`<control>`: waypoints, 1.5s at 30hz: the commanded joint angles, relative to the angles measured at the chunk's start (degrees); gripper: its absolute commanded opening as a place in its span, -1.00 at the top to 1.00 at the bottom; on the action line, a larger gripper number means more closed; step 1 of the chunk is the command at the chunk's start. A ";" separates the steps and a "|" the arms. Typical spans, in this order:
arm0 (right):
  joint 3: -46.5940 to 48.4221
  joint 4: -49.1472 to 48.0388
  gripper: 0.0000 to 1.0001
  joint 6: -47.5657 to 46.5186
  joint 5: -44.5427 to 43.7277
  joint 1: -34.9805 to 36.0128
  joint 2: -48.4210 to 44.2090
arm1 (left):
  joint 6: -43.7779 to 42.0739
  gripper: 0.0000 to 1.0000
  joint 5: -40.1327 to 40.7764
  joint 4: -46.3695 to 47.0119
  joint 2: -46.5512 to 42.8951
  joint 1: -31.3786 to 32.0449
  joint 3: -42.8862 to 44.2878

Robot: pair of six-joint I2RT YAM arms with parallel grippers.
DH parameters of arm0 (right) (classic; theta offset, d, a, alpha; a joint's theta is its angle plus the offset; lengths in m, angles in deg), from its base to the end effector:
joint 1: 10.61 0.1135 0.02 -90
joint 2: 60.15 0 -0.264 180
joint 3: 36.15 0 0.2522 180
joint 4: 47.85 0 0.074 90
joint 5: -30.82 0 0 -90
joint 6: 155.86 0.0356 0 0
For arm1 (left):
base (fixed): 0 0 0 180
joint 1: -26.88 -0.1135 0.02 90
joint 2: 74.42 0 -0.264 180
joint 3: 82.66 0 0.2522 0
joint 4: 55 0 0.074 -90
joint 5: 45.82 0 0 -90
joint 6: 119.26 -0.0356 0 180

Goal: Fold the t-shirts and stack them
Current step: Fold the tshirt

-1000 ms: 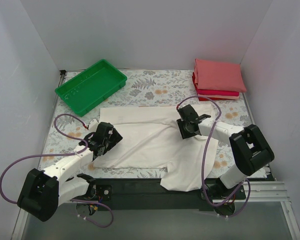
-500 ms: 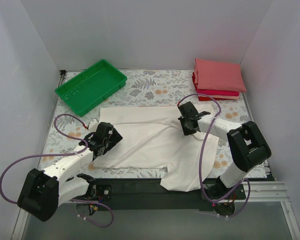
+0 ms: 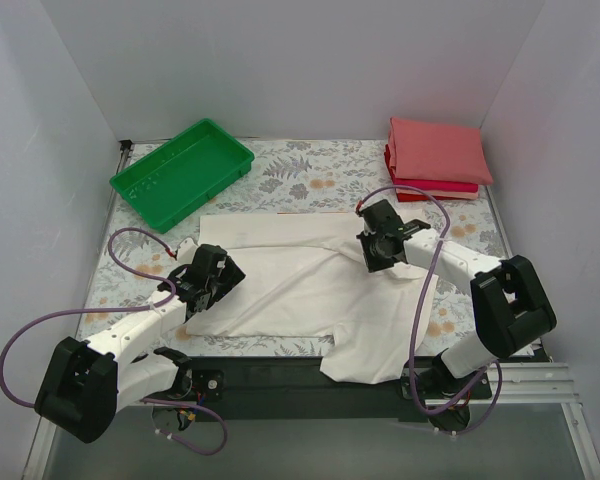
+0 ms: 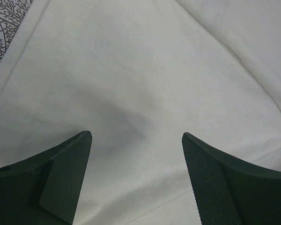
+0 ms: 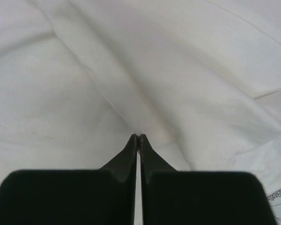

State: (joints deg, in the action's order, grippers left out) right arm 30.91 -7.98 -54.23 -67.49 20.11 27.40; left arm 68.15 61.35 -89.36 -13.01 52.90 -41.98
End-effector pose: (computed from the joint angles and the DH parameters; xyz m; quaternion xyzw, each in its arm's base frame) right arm 0.2597 0.1483 0.1940 -0.1416 0.9539 0.0268 0.2632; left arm 0.1766 -0.0745 0.1675 -0.5867 0.7399 -0.1937 0.2659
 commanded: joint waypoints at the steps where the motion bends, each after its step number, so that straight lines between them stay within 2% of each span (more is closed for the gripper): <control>1: 2.60 3.07 0.97 0.05 1.99 0.04 -1.15 | 0.24 -0.54 1.38 -0.41 -0.23 0.26 -0.37; 14: 9.28 10.71 0.97 -0.48 18.14 0.22 -0.63 | 0.15 -0.54 1.55 -0.76 -0.94 0.17 -0.20; 21: 11.12 12.74 0.97 -0.04 22.11 0.83 1.57 | 0.07 -0.54 1.29 -0.93 -1.29 0.17 -0.20; 24: 11.65 12.65 0.79 0.23 22.12 1.36 3.32 | -0.02 -0.54 1.37 -1.11 -1.55 0.26 -0.20; 25: 11.83 12.56 0.58 0.14 22.29 1.53 3.59 | -0.02 -0.55 1.38 -1.20 -1.64 0.17 -0.20; 28: 12.35 12.48 0.16 -0.56 22.90 1.97 3.86 | 0.06 -0.54 1.73 -1.37 -2.08 0.17 -0.20; 32: 12.88 11.95 -0.27 -1.36 22.30 1.98 2.72 | -0.02 -0.54 1.73 -1.46 -2.08 0.26 -0.11; 33: 12.88 11.86 -0.56 -1.18 21.51 1.98 2.02 | 0.06 -0.54 1.81 -1.55 -1.99 0.17 -0.11; 35: 12.88 11.86 -0.97 -0.74 18.10 1.97 1.49 | 0.07 -0.55 1.73 -1.64 -1.99 0.17 0.06; 40: 11.49 9.24 -0.97 1.28 11.31 -1.26 -1.24 | 0.15 -0.55 1.82 -1.90 -1.99 0.17 1.03; 45: 9.19 3.96 -0.97 2.25 17.01 -9.35 -0.28 | 0.15 -0.55 1.90 -2.08 -2.17 0.17 4.01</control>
State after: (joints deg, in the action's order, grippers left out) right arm 41.16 0.63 -53.13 -52.13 14.64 27.27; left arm 68.12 61.44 -91.26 -13.89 52.90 -41.33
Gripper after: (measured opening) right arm 0.983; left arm 0.774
